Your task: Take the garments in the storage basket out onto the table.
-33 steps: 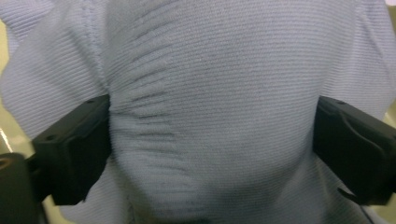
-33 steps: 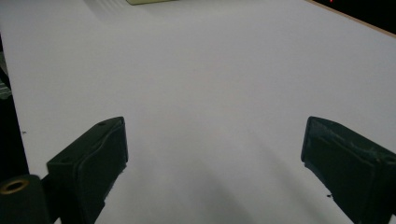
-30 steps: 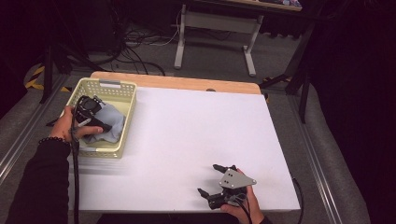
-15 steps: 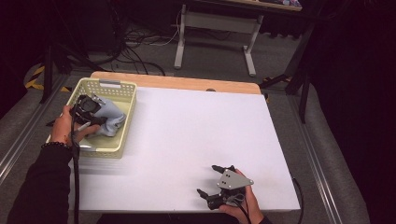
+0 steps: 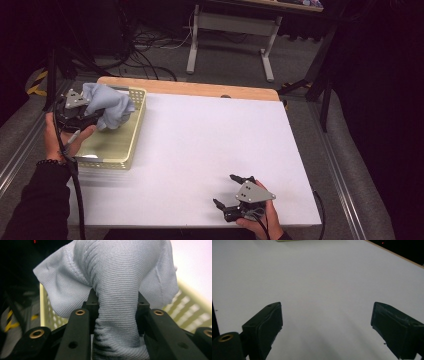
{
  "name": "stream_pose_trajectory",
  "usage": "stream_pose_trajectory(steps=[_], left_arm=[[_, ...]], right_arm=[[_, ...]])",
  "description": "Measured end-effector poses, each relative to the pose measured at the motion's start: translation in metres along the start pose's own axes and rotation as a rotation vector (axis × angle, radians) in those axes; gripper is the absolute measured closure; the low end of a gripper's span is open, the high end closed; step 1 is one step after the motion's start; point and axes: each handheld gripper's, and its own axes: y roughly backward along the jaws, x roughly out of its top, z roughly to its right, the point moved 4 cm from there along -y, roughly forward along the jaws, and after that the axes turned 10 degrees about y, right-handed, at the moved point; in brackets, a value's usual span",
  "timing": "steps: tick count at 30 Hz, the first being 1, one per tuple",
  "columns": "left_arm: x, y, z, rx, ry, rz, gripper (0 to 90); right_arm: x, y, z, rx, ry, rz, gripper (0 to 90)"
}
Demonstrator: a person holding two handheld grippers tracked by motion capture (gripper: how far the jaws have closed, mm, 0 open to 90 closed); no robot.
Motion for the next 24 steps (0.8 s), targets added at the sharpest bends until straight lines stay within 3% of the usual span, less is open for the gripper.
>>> stream_pose_trajectory(steps=[3,4,5,9,12,15,16,17,18,22,24], left_arm=[[0.005,0.012,0.008,-0.021,0.011,0.088,67.9],[0.009,0.019,0.013,-0.04,0.018,0.138,67.9],[0.009,0.019,0.013,-0.04,0.018,0.138,67.9],[0.021,0.034,0.033,-0.084,0.0,0.228,67.9],[0.027,0.039,0.043,-0.111,-0.011,0.257,67.9],[0.036,0.048,0.065,-0.168,-0.037,0.299,67.9],[0.036,0.048,0.065,-0.168,-0.037,0.299,67.9],[0.041,0.051,0.078,-0.197,-0.06,0.321,67.9],[0.041,0.051,0.078,-0.197,-0.06,0.321,67.9],[0.05,0.05,0.116,-0.269,-0.123,0.337,67.8],[0.052,0.048,0.124,-0.286,-0.14,0.334,67.9]], right_arm=[[-0.001,0.001,0.003,-0.013,-0.012,-0.001,11.1],[-0.002,0.001,0.004,-0.019,-0.015,-0.001,11.0],[-0.001,0.002,0.004,-0.021,-0.018,0.002,11.1],[-0.001,0.003,0.006,-0.032,-0.018,0.01,11.1],[-0.001,0.004,0.008,-0.046,-0.013,0.012,11.4],[0.0,0.007,0.012,-0.071,-0.017,0.022,12.0],[0.0,0.007,0.012,-0.071,-0.017,0.022,12.0],[-0.001,0.008,0.014,-0.082,-0.019,0.025,12.1],[-0.001,0.008,0.014,-0.082,-0.019,0.025,12.1],[-0.002,0.012,0.02,-0.101,-0.038,0.033,12.1],[-0.002,0.013,0.022,-0.109,-0.036,0.035,12.1]])
